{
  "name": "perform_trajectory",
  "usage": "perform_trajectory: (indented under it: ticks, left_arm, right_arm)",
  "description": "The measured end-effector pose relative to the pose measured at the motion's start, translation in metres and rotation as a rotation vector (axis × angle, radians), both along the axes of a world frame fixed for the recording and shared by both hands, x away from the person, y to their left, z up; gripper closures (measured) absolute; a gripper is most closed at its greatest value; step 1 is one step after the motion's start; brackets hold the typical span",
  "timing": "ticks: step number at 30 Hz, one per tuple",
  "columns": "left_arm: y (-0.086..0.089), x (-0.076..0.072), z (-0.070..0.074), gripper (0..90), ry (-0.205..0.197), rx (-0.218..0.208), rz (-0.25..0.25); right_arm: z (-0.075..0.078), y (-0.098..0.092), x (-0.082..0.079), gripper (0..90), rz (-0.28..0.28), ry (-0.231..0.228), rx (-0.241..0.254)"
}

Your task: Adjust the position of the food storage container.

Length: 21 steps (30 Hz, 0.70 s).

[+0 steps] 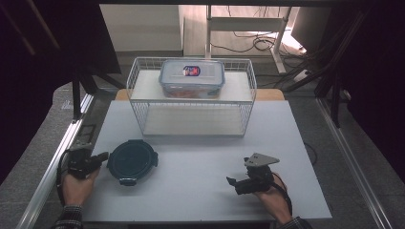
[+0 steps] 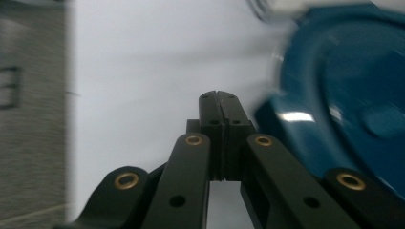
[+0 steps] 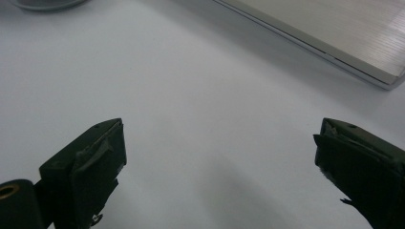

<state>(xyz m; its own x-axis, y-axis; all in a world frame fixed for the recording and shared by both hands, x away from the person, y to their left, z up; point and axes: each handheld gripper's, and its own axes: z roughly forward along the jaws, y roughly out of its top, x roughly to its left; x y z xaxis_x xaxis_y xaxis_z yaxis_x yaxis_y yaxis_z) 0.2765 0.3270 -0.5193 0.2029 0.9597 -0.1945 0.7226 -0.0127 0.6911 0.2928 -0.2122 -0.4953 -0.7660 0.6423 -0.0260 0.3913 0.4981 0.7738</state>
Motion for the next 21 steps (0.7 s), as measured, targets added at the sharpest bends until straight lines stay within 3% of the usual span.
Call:
perform_trajectory:
  ticks: [1,2,5,8,14,21]
  left_arm:
    - [-0.004,-0.001,0.001,90.0,0.002,0.031,0.013]
    - [-0.004,-0.001,0.002,90.0,0.007,0.035,0.014]
    - [-0.003,-0.001,0.000,90.0,0.006,-0.016,0.014]
    - [-0.009,-0.001,0.000,90.0,0.009,-0.017,-0.005]
    - [-0.031,0.002,0.001,90.0,0.016,-0.040,-0.073]
    - [-0.070,0.006,0.001,90.0,0.017,-0.068,-0.170]
  right_arm:
    - [0.000,0.001,0.000,3.3,0.002,0.000,-0.003]
    - [0.000,0.002,0.000,3.3,0.006,0.000,-0.003]
    - [-0.001,0.002,0.000,3.3,0.007,0.003,-0.002]
    - [-0.001,0.002,0.001,3.2,0.005,0.002,0.000]
    - [-0.002,0.002,0.001,3.2,0.001,0.006,-0.003]
    - [-0.002,0.000,0.002,3.3,-0.004,0.009,0.000]
